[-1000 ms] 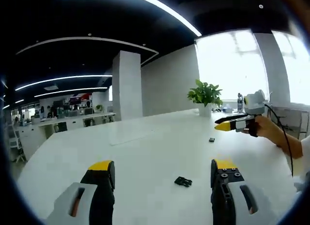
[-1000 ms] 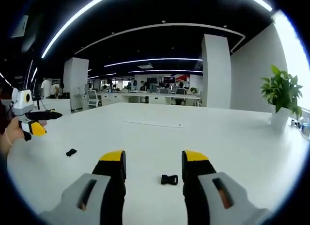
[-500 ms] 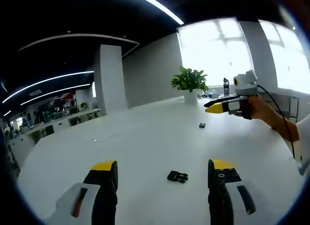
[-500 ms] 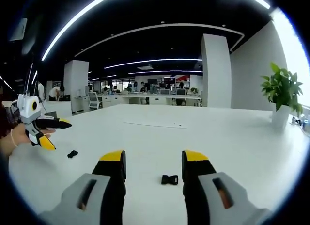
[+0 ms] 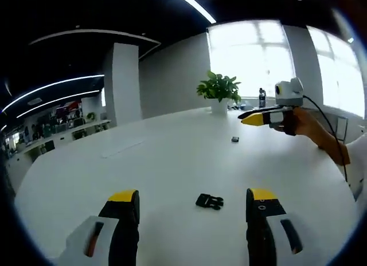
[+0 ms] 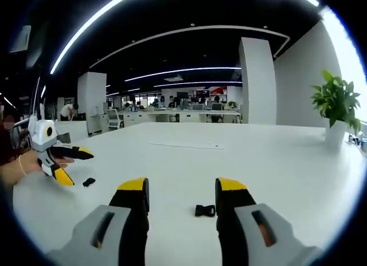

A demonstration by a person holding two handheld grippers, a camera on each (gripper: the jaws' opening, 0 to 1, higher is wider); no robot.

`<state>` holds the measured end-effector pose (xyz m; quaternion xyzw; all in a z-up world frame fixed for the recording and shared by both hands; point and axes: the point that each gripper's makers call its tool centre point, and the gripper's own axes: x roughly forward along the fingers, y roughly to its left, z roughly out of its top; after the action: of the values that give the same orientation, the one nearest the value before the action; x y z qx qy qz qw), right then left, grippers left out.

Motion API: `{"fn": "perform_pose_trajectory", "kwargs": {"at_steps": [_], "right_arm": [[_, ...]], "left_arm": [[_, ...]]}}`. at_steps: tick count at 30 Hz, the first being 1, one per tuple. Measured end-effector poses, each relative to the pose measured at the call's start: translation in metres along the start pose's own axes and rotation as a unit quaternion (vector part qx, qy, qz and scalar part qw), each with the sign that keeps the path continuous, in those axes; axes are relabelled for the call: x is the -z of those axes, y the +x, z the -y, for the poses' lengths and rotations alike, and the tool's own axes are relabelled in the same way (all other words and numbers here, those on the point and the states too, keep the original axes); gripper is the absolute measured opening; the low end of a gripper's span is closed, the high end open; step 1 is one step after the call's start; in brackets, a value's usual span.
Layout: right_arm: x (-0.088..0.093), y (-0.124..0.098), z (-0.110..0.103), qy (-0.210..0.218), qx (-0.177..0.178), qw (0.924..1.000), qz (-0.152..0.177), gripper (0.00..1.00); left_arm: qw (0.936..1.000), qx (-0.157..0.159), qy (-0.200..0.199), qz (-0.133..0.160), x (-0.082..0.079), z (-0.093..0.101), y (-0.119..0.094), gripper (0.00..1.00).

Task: Snap the two parts of the plastic buckle together until the buckle closes and remains connected.

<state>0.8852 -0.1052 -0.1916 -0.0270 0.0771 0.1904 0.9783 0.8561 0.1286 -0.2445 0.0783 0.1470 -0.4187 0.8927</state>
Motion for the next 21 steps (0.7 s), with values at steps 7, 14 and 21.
{"fn": "perform_pose_trajectory", "kwargs": {"at_steps": [7,14,21], "right_arm": [[0.002,0.002,-0.003,0.001,-0.005,1.0,-0.005,0.46],[0.004,0.003,-0.006,0.002,-0.012,0.9998,-0.012,0.46],[0.006,0.003,-0.008,0.001,-0.016,0.9997,-0.017,0.47]], "left_arm": [[0.9996,0.026,0.01,-0.008,0.001,-0.001,0.007,0.74],[0.9991,0.036,0.004,-0.02,0.003,0.0,0.01,0.7],[0.9974,0.049,0.007,-0.052,0.01,0.002,0.015,0.64]]}}
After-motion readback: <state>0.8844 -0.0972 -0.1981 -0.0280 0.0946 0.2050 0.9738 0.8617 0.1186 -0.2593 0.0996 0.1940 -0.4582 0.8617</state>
